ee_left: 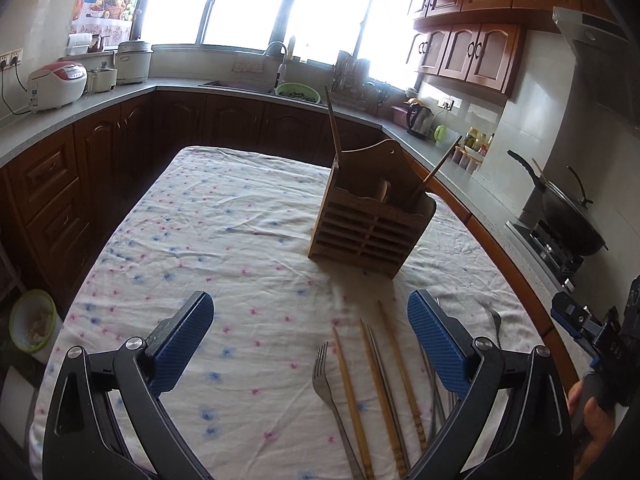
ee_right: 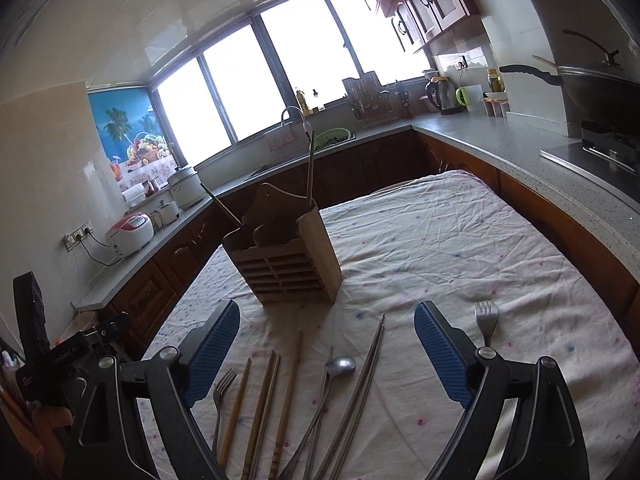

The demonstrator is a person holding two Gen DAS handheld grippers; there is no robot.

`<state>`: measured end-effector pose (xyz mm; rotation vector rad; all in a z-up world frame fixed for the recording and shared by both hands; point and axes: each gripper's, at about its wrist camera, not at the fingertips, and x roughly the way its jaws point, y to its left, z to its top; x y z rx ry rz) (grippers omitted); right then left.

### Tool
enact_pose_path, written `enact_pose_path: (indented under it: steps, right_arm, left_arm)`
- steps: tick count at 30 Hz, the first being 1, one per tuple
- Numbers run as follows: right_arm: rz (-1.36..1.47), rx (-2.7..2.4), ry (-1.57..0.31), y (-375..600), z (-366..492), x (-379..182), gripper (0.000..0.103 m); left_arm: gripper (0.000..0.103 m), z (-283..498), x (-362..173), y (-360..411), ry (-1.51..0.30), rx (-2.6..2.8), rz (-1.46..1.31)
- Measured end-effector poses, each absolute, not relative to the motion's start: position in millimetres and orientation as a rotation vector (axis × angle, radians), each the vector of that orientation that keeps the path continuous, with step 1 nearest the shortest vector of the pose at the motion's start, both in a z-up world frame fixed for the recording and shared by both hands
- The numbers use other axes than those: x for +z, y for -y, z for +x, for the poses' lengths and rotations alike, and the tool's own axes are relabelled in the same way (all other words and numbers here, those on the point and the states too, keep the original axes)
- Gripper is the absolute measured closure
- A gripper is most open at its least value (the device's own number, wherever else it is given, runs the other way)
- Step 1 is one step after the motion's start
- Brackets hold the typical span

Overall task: Organize utensils
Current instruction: 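Withdraw both open tools back toward the remaining utensils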

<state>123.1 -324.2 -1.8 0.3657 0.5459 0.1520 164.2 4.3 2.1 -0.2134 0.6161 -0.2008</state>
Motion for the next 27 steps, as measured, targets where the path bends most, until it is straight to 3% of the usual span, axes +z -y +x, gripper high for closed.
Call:
enact_pose_path:
  steps: [27]
  right_arm:
    - [0.354,0.133,-0.700,324.7,150.7,-42.6,0.015]
  left_arm:
    - [0.004,207.3,-35.6,50.9,-0.819,-0.270,-0.073]
